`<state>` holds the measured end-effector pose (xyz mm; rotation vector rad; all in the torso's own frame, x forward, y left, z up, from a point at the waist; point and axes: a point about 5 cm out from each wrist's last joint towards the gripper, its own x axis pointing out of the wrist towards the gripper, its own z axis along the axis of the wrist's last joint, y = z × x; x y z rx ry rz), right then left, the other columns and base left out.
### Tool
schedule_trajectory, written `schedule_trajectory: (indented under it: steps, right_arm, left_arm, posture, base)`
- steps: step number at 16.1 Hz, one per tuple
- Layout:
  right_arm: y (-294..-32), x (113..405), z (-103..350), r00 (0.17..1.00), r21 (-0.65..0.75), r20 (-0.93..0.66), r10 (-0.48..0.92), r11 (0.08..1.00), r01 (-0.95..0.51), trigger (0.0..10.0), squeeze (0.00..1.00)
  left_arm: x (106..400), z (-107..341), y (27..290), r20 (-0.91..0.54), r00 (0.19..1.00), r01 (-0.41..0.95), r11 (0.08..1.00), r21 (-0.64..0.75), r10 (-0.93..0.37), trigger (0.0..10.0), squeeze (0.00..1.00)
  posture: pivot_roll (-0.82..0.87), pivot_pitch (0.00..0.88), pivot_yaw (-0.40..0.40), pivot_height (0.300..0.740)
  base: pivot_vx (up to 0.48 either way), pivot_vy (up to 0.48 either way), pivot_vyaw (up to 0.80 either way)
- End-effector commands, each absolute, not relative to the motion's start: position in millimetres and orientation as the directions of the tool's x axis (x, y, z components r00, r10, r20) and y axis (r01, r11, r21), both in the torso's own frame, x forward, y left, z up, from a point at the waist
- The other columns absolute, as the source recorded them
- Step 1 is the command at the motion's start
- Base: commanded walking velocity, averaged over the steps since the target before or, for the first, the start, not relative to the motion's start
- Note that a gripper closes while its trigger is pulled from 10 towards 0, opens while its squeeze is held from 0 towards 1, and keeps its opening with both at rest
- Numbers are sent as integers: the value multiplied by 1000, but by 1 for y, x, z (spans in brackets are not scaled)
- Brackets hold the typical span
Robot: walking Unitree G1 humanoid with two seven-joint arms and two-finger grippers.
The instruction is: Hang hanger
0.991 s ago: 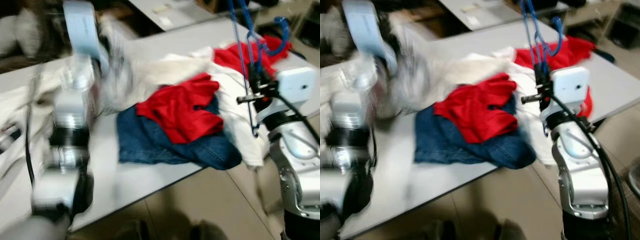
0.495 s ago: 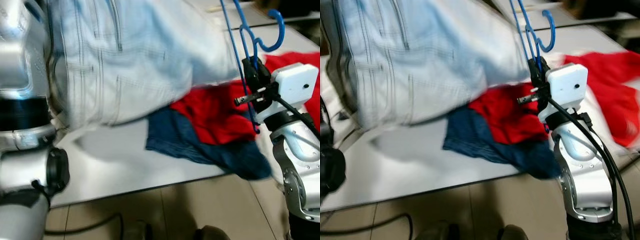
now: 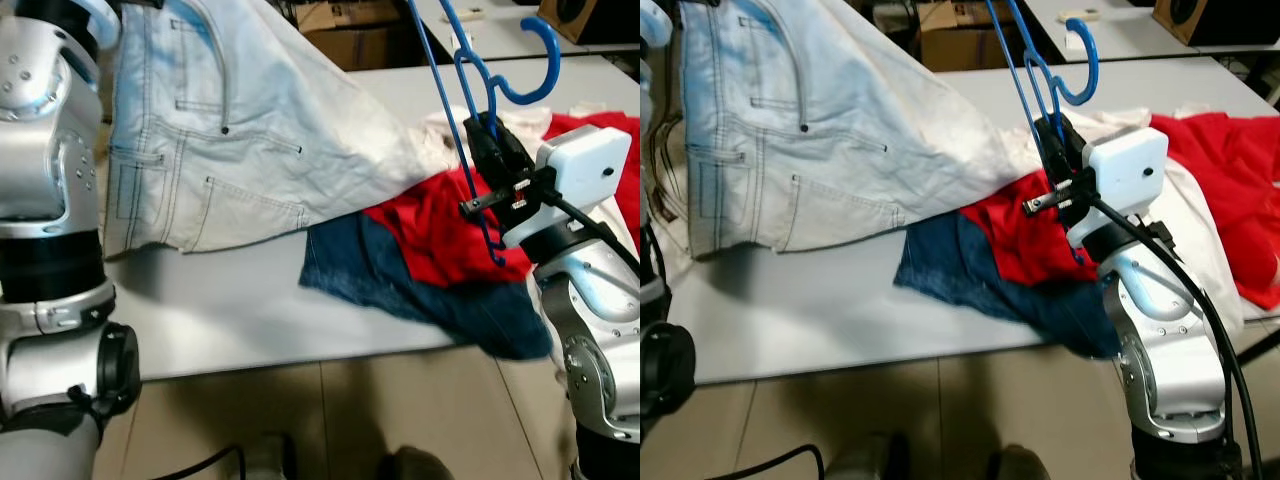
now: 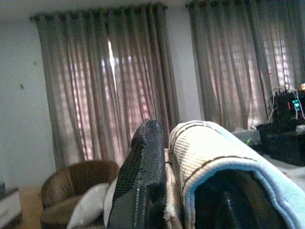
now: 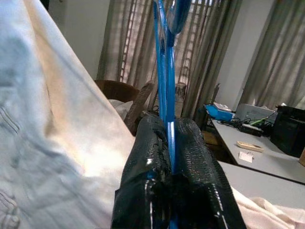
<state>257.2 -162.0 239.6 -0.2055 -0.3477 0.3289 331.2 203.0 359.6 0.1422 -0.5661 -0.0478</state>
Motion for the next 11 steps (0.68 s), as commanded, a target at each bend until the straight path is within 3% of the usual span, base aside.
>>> schedule_trajectory:
  steps: [1,4,6,7,11]
  right_arm:
    - [-161,256,246,873,-256,327,362,923,-287,10000,0]
    - [-163,255,247,874,-256,334,353,926,-277,10000,0]
    - [-164,253,251,870,-259,348,349,928,-269,10000,0]
    - [-164,253,251,870,-259,348,350,928,-269,10000,0]
    - [-161,246,241,870,-250,301,391,912,-324,10000,0]
  left_arm:
    - [327,365,196,554,827,19,989,144,-96,10000,0]
    - [324,381,194,604,790,17,988,152,-106,10000,0]
    - [306,424,188,718,680,51,986,156,-149,10000,0]
    - [306,425,187,720,677,57,986,154,-152,10000,0]
    - [322,354,168,539,801,174,963,207,-260,10000,0]
  posture:
    - [-143,0,37,740]
    - [-147,0,44,740]
    - [-153,0,52,740]
    - [-153,0,52,740]
    - [-146,0,43,740]
  base:
    - [-281,0,0]
    - [-284,0,0]
    - [-244,0,0]
    - [-240,0,0]
    - [-240,0,0]
